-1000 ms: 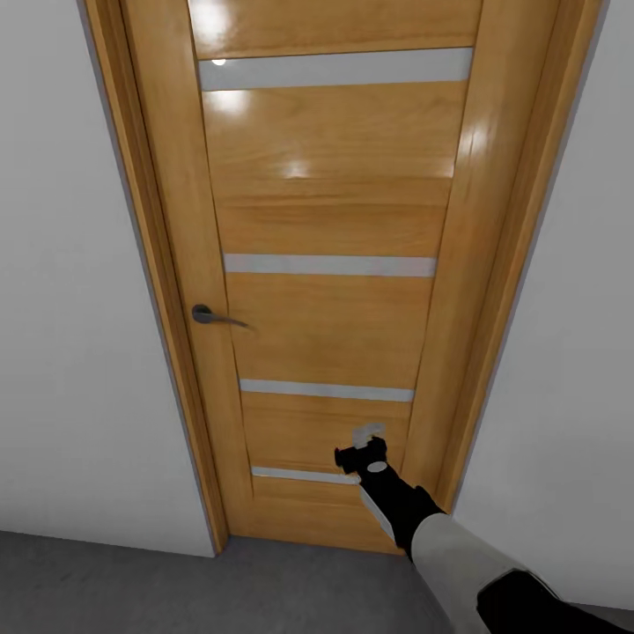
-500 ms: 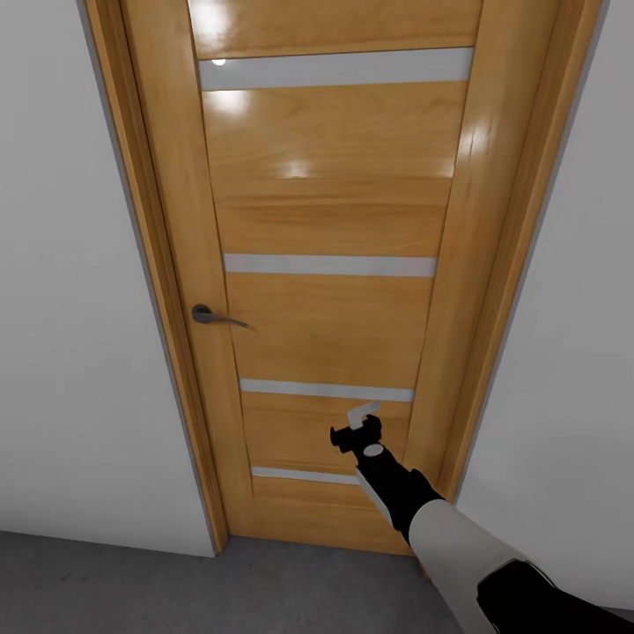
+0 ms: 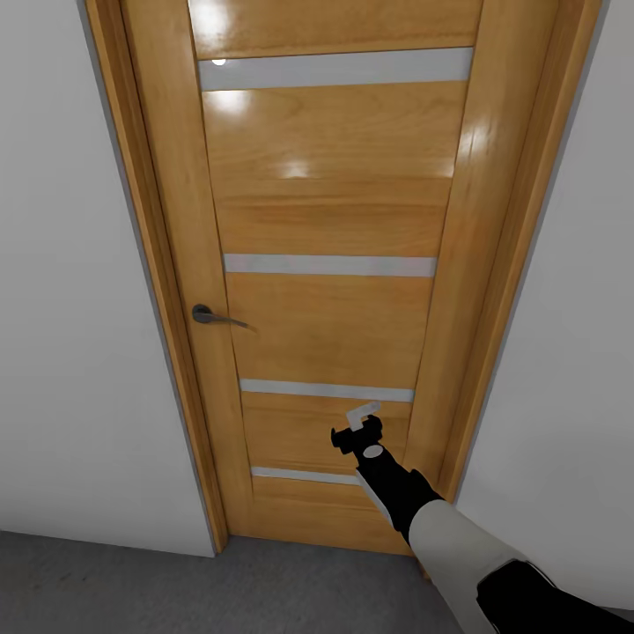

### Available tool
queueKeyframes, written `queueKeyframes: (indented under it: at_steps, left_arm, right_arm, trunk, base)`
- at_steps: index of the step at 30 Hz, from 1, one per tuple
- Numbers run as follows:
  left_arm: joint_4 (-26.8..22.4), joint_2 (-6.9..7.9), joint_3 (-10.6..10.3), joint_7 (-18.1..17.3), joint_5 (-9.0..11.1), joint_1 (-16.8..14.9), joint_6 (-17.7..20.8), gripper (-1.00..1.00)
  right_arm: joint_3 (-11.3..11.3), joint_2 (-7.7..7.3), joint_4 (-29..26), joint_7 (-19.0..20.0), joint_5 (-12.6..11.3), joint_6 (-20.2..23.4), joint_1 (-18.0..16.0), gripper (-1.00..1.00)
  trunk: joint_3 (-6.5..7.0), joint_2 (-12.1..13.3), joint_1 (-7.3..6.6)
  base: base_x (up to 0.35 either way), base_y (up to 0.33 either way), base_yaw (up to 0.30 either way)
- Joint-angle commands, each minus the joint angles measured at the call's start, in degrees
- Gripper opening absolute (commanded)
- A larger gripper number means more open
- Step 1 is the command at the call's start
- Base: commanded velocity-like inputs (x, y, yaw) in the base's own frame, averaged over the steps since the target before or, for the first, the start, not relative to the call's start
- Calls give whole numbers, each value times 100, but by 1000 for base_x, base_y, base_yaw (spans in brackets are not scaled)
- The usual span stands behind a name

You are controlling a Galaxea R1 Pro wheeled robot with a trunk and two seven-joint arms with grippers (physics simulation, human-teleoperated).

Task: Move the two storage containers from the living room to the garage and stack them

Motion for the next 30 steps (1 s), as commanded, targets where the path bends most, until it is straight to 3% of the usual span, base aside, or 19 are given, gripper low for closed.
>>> queueKeyframes:
  at_steps: [1, 14, 17, 20, 25, 26, 30]
  left_arm:
    - [-2, -2, 4, -3, 18, 1, -12, 100]
    - [1, 4, -29, -33, -13, 1, 3, 100]
    - [1, 4, -24, -33, -3, 1, 3, 100]
    - [2, 4, -19, -33, -2, 1, 2, 100]
    - [4, 4, -6, -31, 15, 1, -10, 100]
    - [2, 4, -2, -29, 20, 1, -12, 100]
    - [4, 4, -8, -30, 19, 1, -12, 100]
  right_arm:
    - [28, 0, -8, -38, 40, 52, -4, 100]
    - [62, 0, -71, 43, 42, -16, -3, 100]
    - [345, 0, -89, 82, 39, -23, -3, 100]
    - [1006, 0, -392, 104, -25, -25, -3, 100]
    - [1106, 0, -1010, 171, -43, 29, -10, 100]
    - [1309, 0, -1228, 294, -55, 79, -168, 100]
    - [1492, 0, -967, 349, -95, 105, -595, 100]
  trunk:
    - [-6, -3, 0]
    - [-6, -3, 0]
    - [-6, -3, 0]
    - [-6, -3, 0]
    - [-6, -3, 0]
    - [-6, -3, 0]
    - [-6, -3, 0]
  base:
    - [34, 0, 0]
    - [235, 0, 0]
    - [271, 0, 0]
    - [78, 0, 0]
    - [7, 0, 0]
    - [0, 0, 0]
    - [0, 0, 0]
